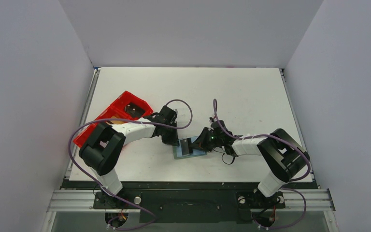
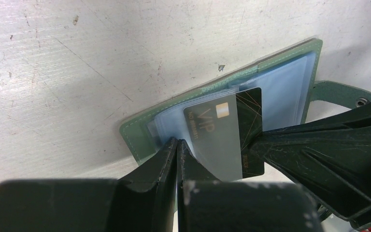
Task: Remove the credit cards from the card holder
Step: Remove the credit card from the card holder.
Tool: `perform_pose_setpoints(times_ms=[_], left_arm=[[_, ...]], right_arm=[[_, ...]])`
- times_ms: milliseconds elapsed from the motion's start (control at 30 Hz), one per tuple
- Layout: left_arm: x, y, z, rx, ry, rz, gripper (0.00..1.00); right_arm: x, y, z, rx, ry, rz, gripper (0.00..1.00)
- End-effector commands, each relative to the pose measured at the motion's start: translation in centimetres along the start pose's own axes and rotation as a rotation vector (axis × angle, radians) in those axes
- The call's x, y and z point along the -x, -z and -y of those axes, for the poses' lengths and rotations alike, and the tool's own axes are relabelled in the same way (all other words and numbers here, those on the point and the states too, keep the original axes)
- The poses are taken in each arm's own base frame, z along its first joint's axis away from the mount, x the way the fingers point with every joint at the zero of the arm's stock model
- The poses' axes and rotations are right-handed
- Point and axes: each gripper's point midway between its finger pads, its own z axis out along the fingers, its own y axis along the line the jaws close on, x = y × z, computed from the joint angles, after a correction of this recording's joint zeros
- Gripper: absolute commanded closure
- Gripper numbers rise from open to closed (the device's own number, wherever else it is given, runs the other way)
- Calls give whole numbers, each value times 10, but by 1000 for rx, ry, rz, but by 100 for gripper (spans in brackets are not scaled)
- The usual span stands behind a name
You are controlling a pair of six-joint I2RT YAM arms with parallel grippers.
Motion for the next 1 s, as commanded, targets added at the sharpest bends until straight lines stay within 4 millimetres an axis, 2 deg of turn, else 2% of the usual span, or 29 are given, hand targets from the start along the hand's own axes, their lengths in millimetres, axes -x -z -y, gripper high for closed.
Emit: perform_pose_setpoints(times_ms=[0,967], left_arm=[[-20,-20,-29,103,0,-57,100],[-7,-8,-19,82,-10,-17,100]], right_arm=[[12,7,3,-10,22,60,100],[30,37,2,-23,44,129,100]])
